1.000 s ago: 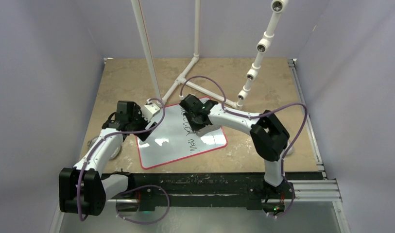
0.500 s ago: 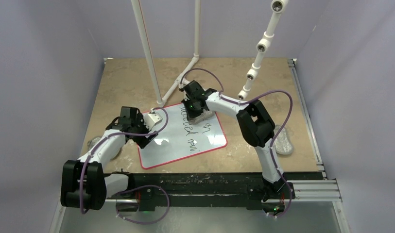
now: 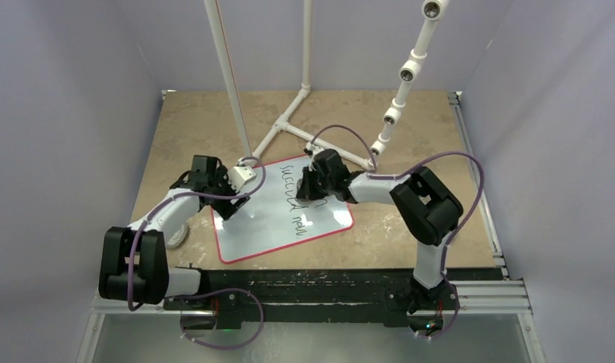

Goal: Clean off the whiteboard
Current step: Erase the whiteboard at the center of the board, then adjust the whiteboard at the center of the board.

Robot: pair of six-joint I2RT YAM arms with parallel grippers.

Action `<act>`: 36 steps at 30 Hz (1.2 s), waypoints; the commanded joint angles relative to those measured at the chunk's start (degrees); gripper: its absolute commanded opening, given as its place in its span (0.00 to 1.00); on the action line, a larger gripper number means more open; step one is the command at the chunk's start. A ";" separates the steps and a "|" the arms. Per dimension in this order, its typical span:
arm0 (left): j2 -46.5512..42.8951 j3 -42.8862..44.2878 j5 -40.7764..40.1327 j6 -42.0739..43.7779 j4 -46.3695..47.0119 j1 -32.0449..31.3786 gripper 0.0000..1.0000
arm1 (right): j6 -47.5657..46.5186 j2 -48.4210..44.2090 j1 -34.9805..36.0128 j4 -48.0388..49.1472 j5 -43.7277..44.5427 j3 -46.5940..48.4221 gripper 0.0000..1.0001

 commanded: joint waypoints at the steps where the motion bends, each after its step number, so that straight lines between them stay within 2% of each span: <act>1: 1.71 2.35 0.81 -0.09 2.63 -1.93 0.81 | 5.02 -3.66 0.82 -1.27 2.41 -12.87 0.00; 7: 4.63 6.09 0.01 -3.02 4.29 -9.08 0.80 | 11.13 -10.10 0.90 6.40 4.75 -25.71 0.00; 11: 10.83 16.35 0.49 -9.75 5.72 -13.90 0.79 | 13.57 -14.55 0.90 7.49 6.03 -30.30 0.00; 18: 24.43 27.09 -9.05 -16.84 18.74 -18.78 0.67 | 16.44 -18.86 1.58 8.05 5.80 -33.38 0.00; 21: 29.59 29.93 -12.20 -16.32 24.06 -20.88 0.64 | 17.02 -19.58 2.01 7.63 5.98 -33.15 0.00; 27: 39.35 36.72 -14.97 -14.42 24.12 -23.20 0.64 | 18.82 -20.84 2.82 5.54 7.87 -33.12 0.00; 36: 44.50 38.94 -14.62 -14.31 24.59 -26.26 0.65 | 23.10 -27.87 6.43 3.31 9.36 -38.18 0.00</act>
